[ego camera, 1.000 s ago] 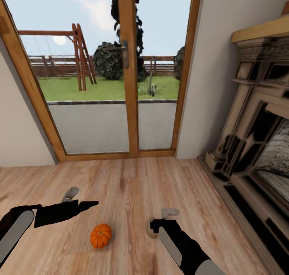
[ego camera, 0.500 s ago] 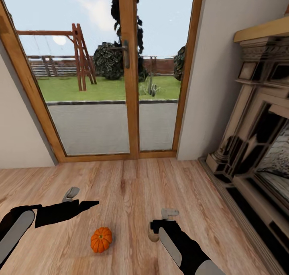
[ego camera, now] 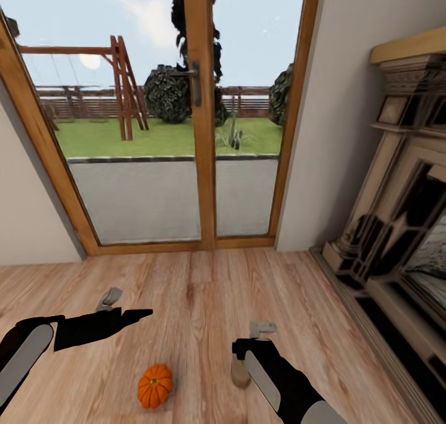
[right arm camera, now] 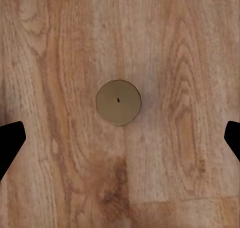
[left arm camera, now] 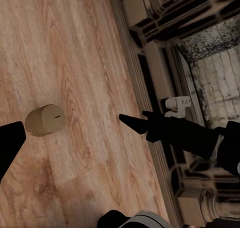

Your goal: Place each of the two pumpkins and all three candles from the living room inside a cabinet in the living room (use any cabinet), then make sure every cabinet is closed, and position the cauldron so it is next to a table in the living room.

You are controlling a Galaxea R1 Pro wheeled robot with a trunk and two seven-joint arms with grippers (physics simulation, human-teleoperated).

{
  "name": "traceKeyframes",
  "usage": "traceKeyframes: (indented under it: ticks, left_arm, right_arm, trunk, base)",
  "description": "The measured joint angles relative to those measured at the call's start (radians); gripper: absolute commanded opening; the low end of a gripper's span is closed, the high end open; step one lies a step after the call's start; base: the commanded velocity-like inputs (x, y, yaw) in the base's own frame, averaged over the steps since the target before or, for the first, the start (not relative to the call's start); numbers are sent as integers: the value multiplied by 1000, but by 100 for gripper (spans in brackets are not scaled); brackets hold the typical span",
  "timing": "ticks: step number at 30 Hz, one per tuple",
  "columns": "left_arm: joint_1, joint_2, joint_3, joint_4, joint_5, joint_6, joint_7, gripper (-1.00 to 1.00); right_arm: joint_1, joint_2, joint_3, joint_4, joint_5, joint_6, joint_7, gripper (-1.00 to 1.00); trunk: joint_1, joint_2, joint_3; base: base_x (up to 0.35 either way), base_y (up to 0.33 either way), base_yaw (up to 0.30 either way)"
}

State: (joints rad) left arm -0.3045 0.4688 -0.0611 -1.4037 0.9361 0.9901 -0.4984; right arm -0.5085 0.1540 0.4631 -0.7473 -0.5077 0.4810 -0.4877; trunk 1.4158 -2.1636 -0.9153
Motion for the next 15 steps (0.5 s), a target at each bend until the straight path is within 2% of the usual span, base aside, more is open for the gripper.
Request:
traceKeyframes:
  ticks: [7, 12, 15]
  left_arm:
    - [0, 0, -1, 0, 0, 0, 0, 100]
    - [0, -3, -1, 0, -2, 0, 1, 100]
    - [0, -2, 0, 0, -3, -1, 1, 100]
  right_arm:
    - [0, 0, 0, 0, 0, -1, 0, 100]
    - [0, 0, -1, 0, 0, -1, 0, 100]
    - [-1, 0, 0, 1, -1, -1, 0, 100]
  trunk:
    - [0, 0, 0]
    - [0, 0, 0]
    - [0, 0, 0]
  base:
    - [88, 113, 0]
    - [247, 18, 0]
    - [100, -7, 0]
